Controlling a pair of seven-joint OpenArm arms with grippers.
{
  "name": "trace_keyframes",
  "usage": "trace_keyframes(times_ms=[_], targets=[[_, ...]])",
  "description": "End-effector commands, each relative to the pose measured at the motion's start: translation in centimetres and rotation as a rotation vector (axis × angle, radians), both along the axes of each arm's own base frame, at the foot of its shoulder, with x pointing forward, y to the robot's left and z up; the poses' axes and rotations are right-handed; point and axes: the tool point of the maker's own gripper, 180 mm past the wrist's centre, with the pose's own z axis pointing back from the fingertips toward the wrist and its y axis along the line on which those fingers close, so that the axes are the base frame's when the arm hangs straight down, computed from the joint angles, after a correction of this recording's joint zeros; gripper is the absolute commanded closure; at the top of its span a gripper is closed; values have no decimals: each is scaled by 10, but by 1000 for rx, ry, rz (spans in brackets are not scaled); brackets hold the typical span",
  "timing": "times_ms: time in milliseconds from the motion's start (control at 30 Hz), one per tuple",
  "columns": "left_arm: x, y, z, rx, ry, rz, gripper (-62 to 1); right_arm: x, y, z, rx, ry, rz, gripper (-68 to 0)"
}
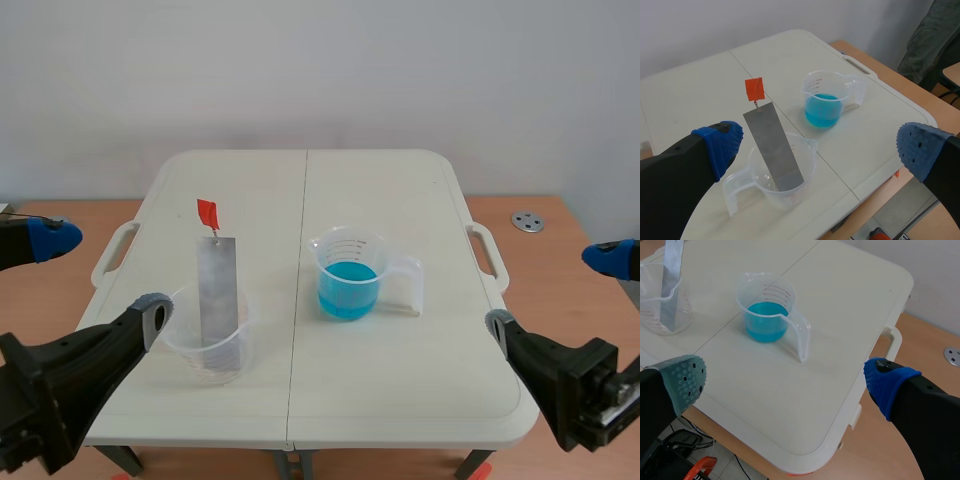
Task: Hold the metal plate by the orange handle, dip it into the blue solution, take it out and point at it, then put the plate back in the beaker on the left.
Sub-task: 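Lift the metal plate out of the left beaker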
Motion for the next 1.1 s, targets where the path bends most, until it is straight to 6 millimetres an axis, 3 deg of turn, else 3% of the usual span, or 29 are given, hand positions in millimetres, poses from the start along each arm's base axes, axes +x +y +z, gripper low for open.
trace_keyframes(times_ms=[0, 433, 667, 733, 833, 1067], targets=[[0, -4, 6, -24, -18, -7, -623, 4, 4, 10, 16, -34, 15, -663], [0, -4, 6, -24, -18, -7, -623, 7, 7, 14, 18, -51, 30, -663], [0, -4, 6, -23, -18, -7, -623, 17, 23, 22, 4, -91, 101, -663], [0, -4, 6, -21, -15, -7, -421, 21, 31, 24, 12, -98, 125, -663], [-1, -3, 3, -11, -1, -7, -7, 24, 48, 25, 13, -98, 187, -663], [0, -3, 3, -12, -1, -5, -13, 37, 85, 34, 24, -121, 277, -663]])
